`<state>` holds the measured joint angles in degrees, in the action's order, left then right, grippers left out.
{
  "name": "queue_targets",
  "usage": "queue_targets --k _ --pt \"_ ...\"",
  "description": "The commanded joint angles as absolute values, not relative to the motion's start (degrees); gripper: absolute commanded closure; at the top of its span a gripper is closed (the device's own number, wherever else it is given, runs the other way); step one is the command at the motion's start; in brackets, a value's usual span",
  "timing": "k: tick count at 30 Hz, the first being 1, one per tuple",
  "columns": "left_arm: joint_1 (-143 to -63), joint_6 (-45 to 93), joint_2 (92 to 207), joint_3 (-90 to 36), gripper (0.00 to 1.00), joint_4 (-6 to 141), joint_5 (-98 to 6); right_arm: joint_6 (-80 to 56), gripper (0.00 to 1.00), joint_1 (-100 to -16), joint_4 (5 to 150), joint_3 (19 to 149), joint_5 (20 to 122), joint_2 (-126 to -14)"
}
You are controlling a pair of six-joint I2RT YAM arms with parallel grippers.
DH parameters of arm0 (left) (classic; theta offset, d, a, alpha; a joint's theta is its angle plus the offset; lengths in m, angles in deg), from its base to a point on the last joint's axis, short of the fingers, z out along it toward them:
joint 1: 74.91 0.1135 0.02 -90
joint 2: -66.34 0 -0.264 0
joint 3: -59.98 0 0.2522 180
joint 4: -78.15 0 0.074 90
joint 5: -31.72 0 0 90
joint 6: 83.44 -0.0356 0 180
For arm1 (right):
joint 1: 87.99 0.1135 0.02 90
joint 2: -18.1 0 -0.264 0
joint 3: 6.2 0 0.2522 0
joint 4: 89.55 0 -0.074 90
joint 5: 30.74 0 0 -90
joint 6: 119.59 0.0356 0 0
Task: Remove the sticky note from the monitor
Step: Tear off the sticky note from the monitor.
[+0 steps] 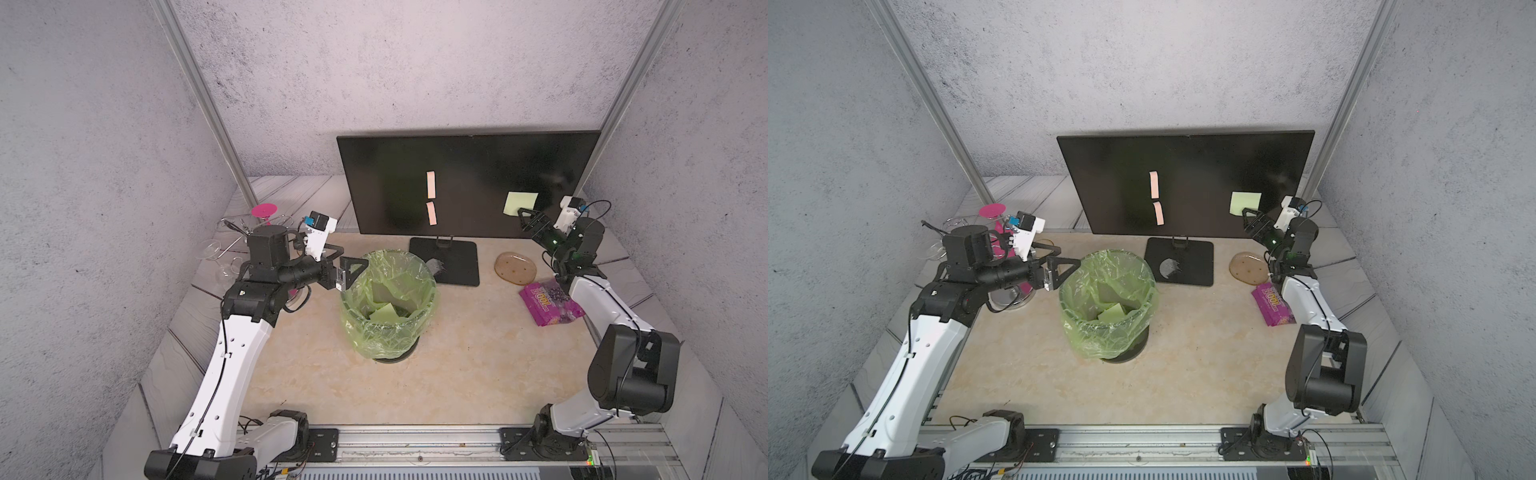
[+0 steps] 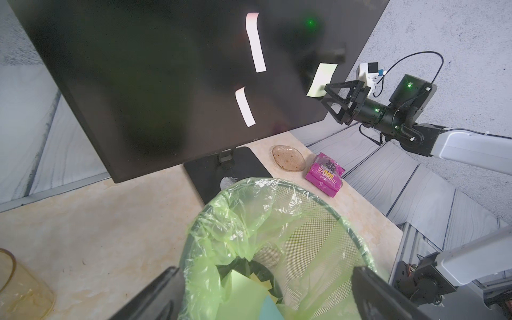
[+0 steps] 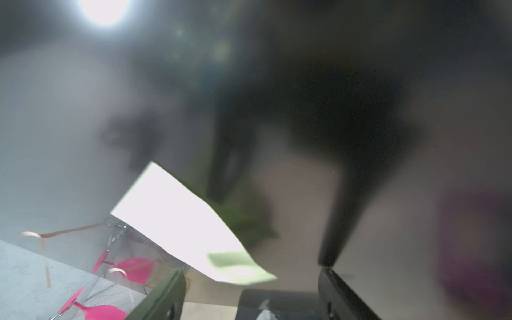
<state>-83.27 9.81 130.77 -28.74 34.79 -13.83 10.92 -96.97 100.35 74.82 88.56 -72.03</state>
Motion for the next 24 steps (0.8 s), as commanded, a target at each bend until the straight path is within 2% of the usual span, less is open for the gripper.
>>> queue_targets --k 1,8,12,16,24 --pt "-82.8 9.9 130.3 -28.5 0.00 36.4 -12.7 11.8 0.23 -97.1 104.6 77.7 91.6 -73.8" --pt "-82.8 10.0 130.3 -28.6 0.00 36.3 -13.0 13.1 0.29 -97.0 107.9 79.1 94.7 -75.3" --pt "-82.8 10.1 130.5 -28.7 0.00 36.2 -13.1 14.0 0.36 -97.1 109.7 78.2 96.4 -74.8" --pt "-82.8 9.9 130.6 -28.8 0.00 36.1 -13.3 14.4 0.45 -97.1 110.5 77.3 97.9 -73.9" --pt "-82.8 10.0 131.0 -29.3 0.00 35.9 -13.3 14.8 0.72 -97.1 110.3 75.7 98.9 -71.7"
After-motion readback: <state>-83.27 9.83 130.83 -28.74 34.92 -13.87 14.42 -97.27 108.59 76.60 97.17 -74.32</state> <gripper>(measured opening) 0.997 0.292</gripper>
